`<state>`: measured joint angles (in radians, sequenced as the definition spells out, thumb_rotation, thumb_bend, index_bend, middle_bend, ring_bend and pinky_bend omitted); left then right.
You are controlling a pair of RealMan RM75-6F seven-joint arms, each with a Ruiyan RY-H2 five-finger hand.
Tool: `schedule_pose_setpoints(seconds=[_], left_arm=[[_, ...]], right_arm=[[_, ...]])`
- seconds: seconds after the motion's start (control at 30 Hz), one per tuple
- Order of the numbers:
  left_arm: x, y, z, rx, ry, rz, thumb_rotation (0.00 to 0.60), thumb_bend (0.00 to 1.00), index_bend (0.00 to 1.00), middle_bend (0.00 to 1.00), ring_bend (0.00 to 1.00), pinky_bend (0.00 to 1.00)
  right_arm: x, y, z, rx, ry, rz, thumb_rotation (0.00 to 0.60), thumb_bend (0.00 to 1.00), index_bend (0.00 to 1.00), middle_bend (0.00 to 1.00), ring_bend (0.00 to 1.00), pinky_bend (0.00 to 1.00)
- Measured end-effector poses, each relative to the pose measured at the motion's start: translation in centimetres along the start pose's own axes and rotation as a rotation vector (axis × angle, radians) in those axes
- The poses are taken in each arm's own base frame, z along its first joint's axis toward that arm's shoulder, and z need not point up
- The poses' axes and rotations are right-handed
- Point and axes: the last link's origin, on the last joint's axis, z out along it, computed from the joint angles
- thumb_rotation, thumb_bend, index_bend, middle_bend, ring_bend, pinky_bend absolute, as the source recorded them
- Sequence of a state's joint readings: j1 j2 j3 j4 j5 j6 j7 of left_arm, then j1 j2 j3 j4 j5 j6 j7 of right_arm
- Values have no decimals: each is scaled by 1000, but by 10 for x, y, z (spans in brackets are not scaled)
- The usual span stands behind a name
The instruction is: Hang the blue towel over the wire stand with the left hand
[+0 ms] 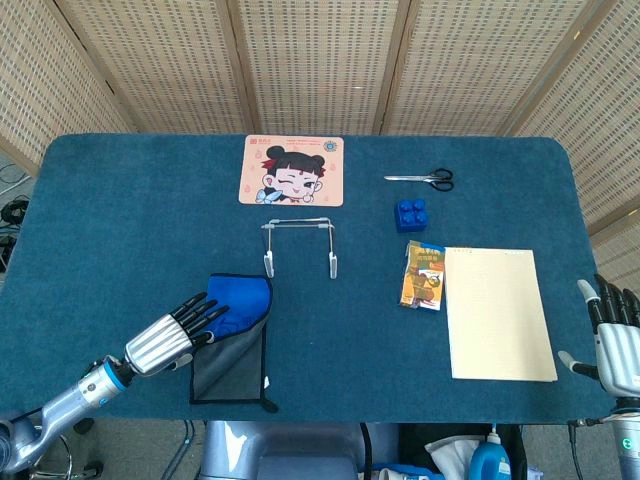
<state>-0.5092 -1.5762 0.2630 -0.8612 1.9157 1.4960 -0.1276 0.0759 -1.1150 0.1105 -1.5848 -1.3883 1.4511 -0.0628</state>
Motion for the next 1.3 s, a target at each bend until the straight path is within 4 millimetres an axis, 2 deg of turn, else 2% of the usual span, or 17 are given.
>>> schedule_pose_setpoints(seconds=[0.23,0.7,1.03,1.3], left_arm=[[-17,4,-12,8,-8,-36,600,229,433,0,0,18],[-32,12,9,15,46,-33,600,231,427,0,0,17],[-37,15,14,11,35,-36,600,386,473,0,0,17],[-36,17,17,9,44,-37,600,401,522,0,0,20]], right_arm=[[1,0,0,-3,1,4,600,0,0,0,0,0],[2,2,1,-5,4,9,600,0,0,0,0,0],[3,2,1,-5,3,14,600,0,0,0,0,0],[3,2,1,-4,4,15,600,0,0,0,0,0]])
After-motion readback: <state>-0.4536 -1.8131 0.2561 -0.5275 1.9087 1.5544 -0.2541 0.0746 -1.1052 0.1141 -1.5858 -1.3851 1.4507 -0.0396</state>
